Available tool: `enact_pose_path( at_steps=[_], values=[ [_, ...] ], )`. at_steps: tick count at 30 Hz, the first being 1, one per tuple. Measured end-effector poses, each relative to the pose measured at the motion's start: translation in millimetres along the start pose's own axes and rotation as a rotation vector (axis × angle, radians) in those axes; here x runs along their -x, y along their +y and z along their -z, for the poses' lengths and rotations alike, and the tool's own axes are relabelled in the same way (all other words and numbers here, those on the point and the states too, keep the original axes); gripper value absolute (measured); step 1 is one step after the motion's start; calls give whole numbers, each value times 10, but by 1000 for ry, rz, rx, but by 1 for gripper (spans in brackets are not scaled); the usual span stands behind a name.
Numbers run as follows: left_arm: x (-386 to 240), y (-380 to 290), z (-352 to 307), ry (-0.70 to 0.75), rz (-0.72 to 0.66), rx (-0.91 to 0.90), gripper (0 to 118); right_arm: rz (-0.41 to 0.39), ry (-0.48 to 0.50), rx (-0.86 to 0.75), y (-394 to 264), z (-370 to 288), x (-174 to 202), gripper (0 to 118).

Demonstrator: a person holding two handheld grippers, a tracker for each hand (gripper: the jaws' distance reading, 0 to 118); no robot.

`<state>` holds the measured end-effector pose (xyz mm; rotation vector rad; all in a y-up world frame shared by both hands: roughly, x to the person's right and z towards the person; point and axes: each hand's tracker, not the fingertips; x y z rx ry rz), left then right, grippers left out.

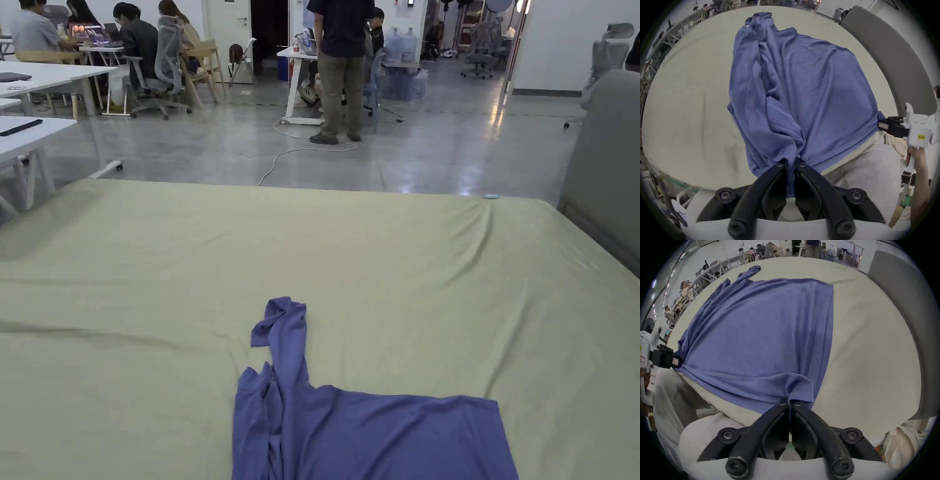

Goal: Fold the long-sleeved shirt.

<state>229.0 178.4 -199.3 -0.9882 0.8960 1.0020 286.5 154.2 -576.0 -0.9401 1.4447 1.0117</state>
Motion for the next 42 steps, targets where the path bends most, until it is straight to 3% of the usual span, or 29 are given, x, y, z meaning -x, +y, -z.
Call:
enact_pose_path(
  at_steps=[4,6,8,9,10,12,14,15,16,17,18,19,22,24,29,39,40,41,42],
  values=[
    [98,-32,111,-35,-78,-15,4,32,11,-11,51,15,-52,8],
    [163,-46,64,-84,-150,-48,16,62,38,-6,80,-29,-109,19],
    [189,-109,-145,-124,-195,-91,58,95,71,0,110,-205,-161,81],
    [186,-148,-293,-118,-180,-113,81,92,50,-7,121,-353,-151,101],
    [184,-186,-441,-108,-171,-153,104,68,-13,-63,117,-518,-150,107],
    [198,-264,-703,-112,-143,-236,109,40,-20,-188,111,-874,-143,107],
    [205,-323,-852,-101,-136,-243,109,92,15,-220,118,-1098,-158,107],
    [206,-336,-861,-76,-128,-213,102,113,28,-236,115,-1168,-148,107],
    [213,-364,-839,-55,-118,-153,67,135,32,-248,122,-1202,-128,100],
    [216,-384,-811,-19,-128,-134,18,149,55,-244,130,-1221,-109,77],
    [228,-381,-782,-26,-144,-136,0,170,94,-236,140,-1211,-90,33],
    [258,-374,-739,-57,-171,-137,0,188,139,-234,156,-1180,-66,0],
    [281,-183,-720,-113,-211,-135,0,181,106,-245,205,-1037,89,0],
    [258,-4,-755,-106,-176,-191,0,101,103,-213,276,-941,170,0],
    [407,773,-807,-69,-188,-319,0,109,165,-229,440,-830,244,0],
    [675,2722,-530,-20,-183,-483,0,147,156,-232,498,-722,192,0],
    [715,3037,-436,-6,-153,-497,26,160,171,-241,489,-729,166,0],
    [761,3334,-320,29,-136,-502,71,169,185,-246,480,-737,141,0],
    [804,3661,-185,59,-149,-476,108,171,192,-246,468,-745,116,0]
  ],
)
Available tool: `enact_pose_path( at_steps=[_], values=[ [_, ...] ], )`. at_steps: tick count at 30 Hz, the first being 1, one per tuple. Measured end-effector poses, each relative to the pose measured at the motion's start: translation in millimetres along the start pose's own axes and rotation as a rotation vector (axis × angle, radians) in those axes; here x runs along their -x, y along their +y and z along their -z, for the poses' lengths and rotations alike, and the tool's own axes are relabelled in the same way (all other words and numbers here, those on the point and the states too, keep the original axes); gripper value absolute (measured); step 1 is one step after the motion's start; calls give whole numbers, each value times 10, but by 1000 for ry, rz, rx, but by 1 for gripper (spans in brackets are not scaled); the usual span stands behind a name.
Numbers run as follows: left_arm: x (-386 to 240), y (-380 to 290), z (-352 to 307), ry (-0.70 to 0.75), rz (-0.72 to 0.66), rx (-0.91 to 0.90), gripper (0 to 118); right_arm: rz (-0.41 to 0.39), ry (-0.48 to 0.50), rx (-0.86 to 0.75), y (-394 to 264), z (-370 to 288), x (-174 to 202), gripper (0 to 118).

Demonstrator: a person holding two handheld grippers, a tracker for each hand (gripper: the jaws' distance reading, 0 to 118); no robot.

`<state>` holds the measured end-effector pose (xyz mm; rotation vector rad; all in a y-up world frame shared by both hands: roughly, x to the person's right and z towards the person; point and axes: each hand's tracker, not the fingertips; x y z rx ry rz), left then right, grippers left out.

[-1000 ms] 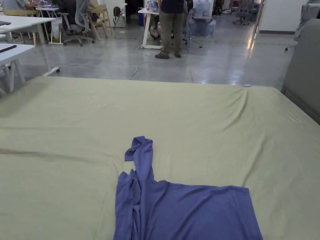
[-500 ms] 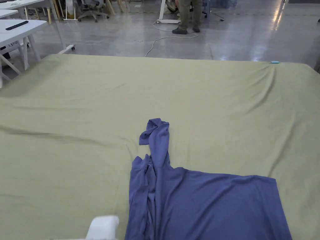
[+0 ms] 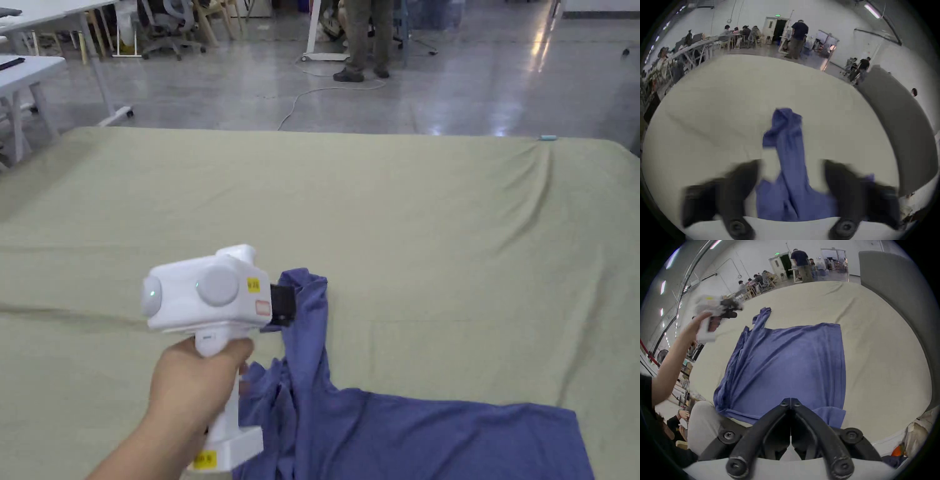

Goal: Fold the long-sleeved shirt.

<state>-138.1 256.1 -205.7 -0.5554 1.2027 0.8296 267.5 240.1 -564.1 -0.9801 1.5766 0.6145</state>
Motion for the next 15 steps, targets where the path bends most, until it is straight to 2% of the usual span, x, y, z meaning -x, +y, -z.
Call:
enact_pose_path(
  at_steps=[1,3,5,6,8,9,10,11,12,13,15],
  values=[
    [19,197,289,46,5,35,118,-1,0,-1,-4,-15,35,0],
    [82,448,774,109,2,9,118,-6,-21,5,-17,-18,-12,0],
    [104,527,1205,181,80,87,118,-5,-53,25,-25,8,-30,0],
    [156,482,1401,217,106,156,115,3,-72,36,-28,28,-73,0],
    [180,363,1672,280,157,319,77,32,-93,51,-32,63,-164,0],
    [181,284,1753,302,187,373,77,49,-95,54,-50,89,-191,0],
    [222,192,1706,237,187,351,77,65,-94,55,-48,102,-223,0],
    [187,202,1639,255,208,260,77,75,-87,54,-42,115,-243,0],
    [172,229,1615,240,224,276,73,80,-83,55,-30,125,-252,0],
    [183,262,1564,215,226,287,59,79,-84,54,-3,123,-202,0],
    [187,375,1411,157,191,285,0,63,-96,44,34,96,-134,0]
  ],
)
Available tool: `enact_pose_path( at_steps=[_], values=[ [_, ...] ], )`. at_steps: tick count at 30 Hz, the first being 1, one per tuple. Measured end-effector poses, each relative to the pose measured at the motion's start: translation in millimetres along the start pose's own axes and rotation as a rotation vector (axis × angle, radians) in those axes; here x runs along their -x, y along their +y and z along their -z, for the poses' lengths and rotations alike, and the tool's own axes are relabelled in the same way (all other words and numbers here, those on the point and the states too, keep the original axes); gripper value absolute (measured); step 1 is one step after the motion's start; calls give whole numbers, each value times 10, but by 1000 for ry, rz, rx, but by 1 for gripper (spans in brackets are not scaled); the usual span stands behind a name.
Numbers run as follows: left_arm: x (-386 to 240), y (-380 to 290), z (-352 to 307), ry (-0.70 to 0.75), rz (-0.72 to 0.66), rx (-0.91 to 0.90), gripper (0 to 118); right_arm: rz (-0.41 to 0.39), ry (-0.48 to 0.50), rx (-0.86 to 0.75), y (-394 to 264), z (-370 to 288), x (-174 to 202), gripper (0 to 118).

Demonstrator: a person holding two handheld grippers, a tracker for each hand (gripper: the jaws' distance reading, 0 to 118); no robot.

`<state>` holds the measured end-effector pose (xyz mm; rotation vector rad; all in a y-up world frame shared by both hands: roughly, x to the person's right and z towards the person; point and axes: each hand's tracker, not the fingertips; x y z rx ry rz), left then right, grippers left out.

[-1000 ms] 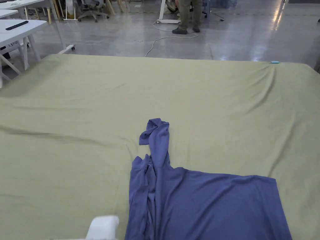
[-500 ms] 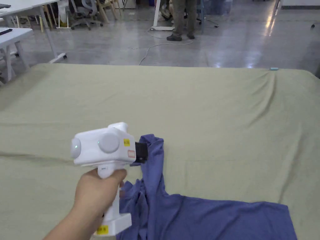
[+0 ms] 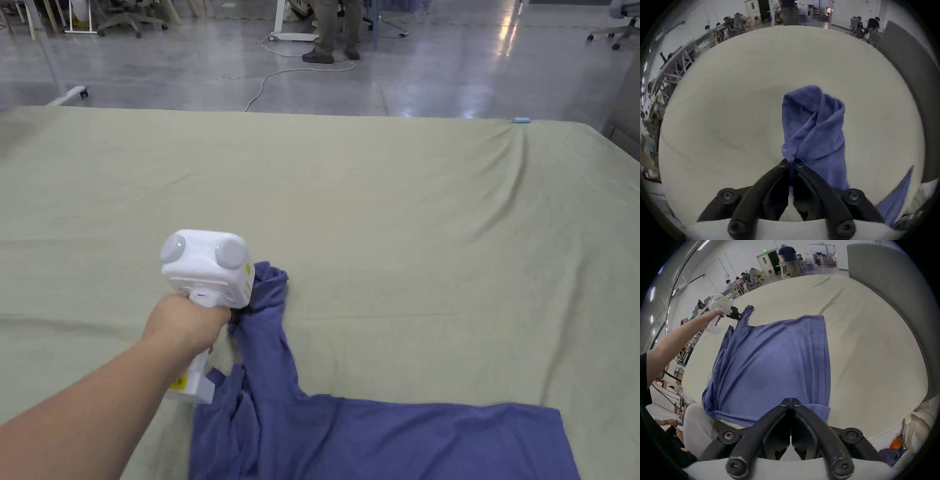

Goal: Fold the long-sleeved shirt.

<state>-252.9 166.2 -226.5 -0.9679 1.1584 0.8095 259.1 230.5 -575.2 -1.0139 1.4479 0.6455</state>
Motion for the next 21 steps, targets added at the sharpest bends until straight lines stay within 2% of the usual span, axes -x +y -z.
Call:
enact_pose_path(
  at_steps=[1,2,3,5,7,10,13,16,21],
  values=[
    [27,26,-160,-22,-63,-5,0,-11,-2,-14,14,-38,34,0],
    [21,49,-312,-36,-43,-19,0,-16,4,-33,11,-81,84,0],
    [-21,23,-546,-48,21,-55,0,-13,18,-51,22,-134,112,0],
    [-181,-48,-1003,46,167,-129,0,-4,54,-82,43,-235,156,0],
    [-276,-153,-1445,60,252,-170,0,-4,76,-110,47,-356,229,0],
    [-494,-705,-2165,42,382,-202,0,-29,102,-143,36,-529,358,0],
    [-705,-1402,-2537,-38,449,-183,0,-62,141,-165,10,-644,484,0],
    [-871,-2145,-2426,-152,395,-93,0,-85,173,-175,-20,-729,655,0],
    [-1059,-3169,-1722,-178,217,64,0,-141,211,-170,-77,-859,877,0]
  ],
)
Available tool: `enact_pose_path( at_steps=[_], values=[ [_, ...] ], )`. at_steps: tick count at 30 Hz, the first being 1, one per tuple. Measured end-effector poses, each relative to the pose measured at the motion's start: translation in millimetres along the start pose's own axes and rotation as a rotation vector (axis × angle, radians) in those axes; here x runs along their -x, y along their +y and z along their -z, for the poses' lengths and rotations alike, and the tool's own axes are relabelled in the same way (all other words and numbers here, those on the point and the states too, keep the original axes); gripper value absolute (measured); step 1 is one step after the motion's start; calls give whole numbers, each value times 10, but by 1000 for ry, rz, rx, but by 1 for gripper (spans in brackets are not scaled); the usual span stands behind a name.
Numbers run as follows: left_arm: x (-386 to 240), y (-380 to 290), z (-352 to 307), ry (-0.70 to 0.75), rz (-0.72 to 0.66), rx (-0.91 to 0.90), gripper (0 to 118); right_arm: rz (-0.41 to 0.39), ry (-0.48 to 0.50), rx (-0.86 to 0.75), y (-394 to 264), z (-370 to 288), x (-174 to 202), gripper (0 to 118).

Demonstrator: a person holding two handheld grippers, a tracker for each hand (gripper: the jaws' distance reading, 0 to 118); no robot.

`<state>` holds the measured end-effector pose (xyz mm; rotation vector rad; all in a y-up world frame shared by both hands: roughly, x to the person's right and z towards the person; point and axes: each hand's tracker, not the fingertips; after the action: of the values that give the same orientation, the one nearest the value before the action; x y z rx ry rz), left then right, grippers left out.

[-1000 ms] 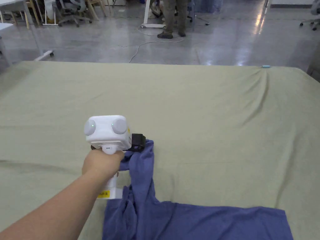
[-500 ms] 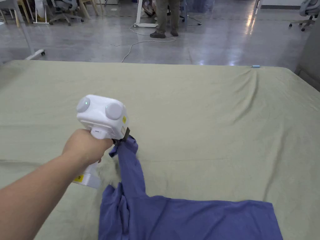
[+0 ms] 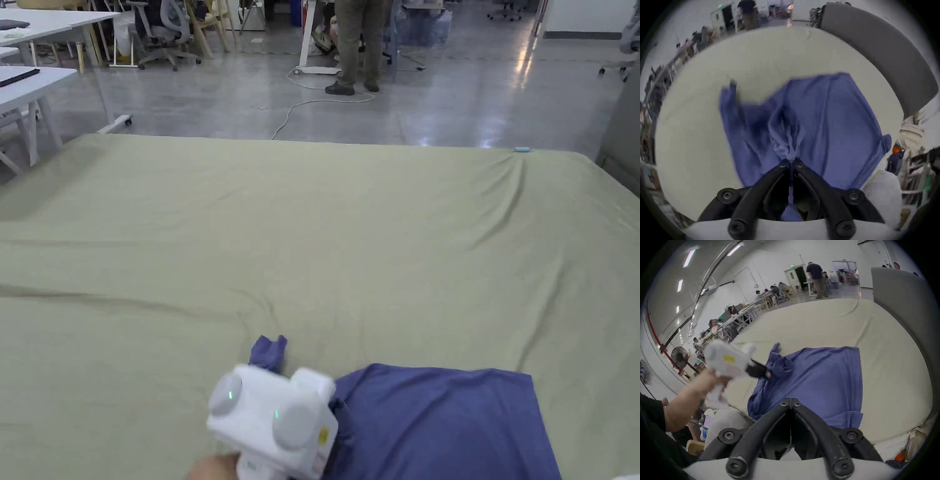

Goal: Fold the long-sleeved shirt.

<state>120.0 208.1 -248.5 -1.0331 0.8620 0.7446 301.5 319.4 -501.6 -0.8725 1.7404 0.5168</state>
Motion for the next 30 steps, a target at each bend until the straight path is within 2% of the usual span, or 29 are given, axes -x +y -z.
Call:
enact_pose_path(
  at_steps=[2,4,5,7,10,11,12,13,14,15,16,18,19,20,21,22,26,28,29,30],
  values=[
    [-18,-185,273,-73,-80,43,0,-1,-4,20,7,1,55,0],
    [21,-275,512,-10,-133,53,0,1,-14,35,13,-5,84,0],
    [87,-296,557,-49,-170,23,0,4,-16,36,13,-6,92,0],
    [155,-280,547,-121,-258,-17,0,18,-13,28,10,-40,99,0],
    [233,-250,436,-158,-308,-6,3,51,13,21,-9,-60,81,0],
    [254,-264,313,-184,-326,-29,12,63,20,20,-12,-64,70,0],
    [243,-279,118,-197,-333,-54,32,68,23,21,-13,-73,59,0],
    [209,-309,-95,-186,-304,-101,72,70,24,21,-10,-80,50,0],
    [184,-370,-310,-202,-282,-171,97,71,22,20,-12,-88,39,0],
    [181,-458,-531,-230,-267,-253,110,73,21,19,-13,-88,20,0],
    [195,-549,-706,-258,-268,-313,113,76,20,21,-14,-80,-2,0],
    [217,-726,-886,-267,-302,-355,113,99,22,31,-18,-21,-52,0],
    [234,-829,-900,-239,-342,-313,112,114,22,37,-24,19,-79,0],
    [260,-911,-861,-232,-360,-260,105,127,18,43,-31,64,-98,0],
    [269,-1004,-781,-189,-374,-165,77,145,11,52,-35,121,-118,0],
    [273,-1079,-657,-177,-377,-109,0,163,5,61,-42,171,-136,0],
    [367,-1236,-408,-206,-408,-67,0,197,20,80,-68,302,-206,0],
    [481,-1034,-476,-211,-444,-165,3,198,19,95,-62,355,-237,0],
    [529,-851,-532,-217,-447,-223,31,197,13,102,-57,376,-250,0],
    [574,-631,-584,-201,-424,-289,77,196,8,107,-50,396,-270,0]
  ],
)
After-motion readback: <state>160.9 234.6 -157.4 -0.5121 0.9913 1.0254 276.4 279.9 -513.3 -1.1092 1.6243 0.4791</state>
